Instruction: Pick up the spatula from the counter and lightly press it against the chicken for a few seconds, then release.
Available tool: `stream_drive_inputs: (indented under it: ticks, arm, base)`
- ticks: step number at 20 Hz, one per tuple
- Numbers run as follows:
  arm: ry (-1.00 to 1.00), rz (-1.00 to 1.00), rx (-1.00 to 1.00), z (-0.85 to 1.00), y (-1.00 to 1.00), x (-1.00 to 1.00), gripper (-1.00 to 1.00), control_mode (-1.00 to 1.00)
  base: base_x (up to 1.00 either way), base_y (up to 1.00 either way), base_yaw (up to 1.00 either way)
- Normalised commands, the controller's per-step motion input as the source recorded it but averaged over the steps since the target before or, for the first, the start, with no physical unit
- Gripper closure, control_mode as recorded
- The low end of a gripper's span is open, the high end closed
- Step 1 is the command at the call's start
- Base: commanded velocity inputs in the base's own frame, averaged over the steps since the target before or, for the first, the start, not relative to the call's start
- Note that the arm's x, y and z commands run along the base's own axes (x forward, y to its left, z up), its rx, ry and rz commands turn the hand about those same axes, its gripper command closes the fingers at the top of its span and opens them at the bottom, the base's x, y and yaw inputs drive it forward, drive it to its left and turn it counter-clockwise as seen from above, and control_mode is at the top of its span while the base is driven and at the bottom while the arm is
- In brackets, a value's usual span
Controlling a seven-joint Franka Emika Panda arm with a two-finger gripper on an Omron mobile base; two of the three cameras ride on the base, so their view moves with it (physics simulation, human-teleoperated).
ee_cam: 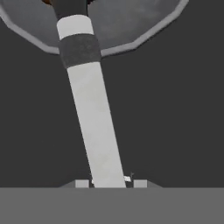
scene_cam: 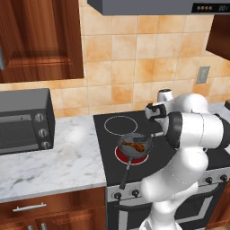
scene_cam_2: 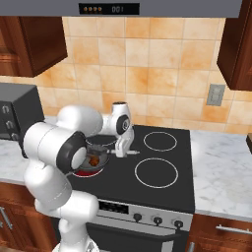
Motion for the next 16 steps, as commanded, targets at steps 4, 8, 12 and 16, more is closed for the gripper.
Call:
stream_drive_inputs:
  ticks: [4, 8, 12, 16]
  arm:
    - [0.0, 0.04, 0.09, 0.8, 0.0, -0.2, 1.0, -1.0]
    - [0.0, 0.04, 0.08, 0.71, 0.0, -0.38, 1.0, -1.0]
    - [-0.09, 0.01, 0.01, 0.58, 0.0, -0.51, 1.0, -1.0]
    - [-0.07, 0.0, 0.05, 0.45, 0.0, -0.53, 1.0, -1.0]
  base:
    - [0.0, 0.0, 0.0]
    - [0.0, 0.0, 0.0]
    - [0.0, 0.0, 0.0]
    - [0.0, 0.0, 0.0]
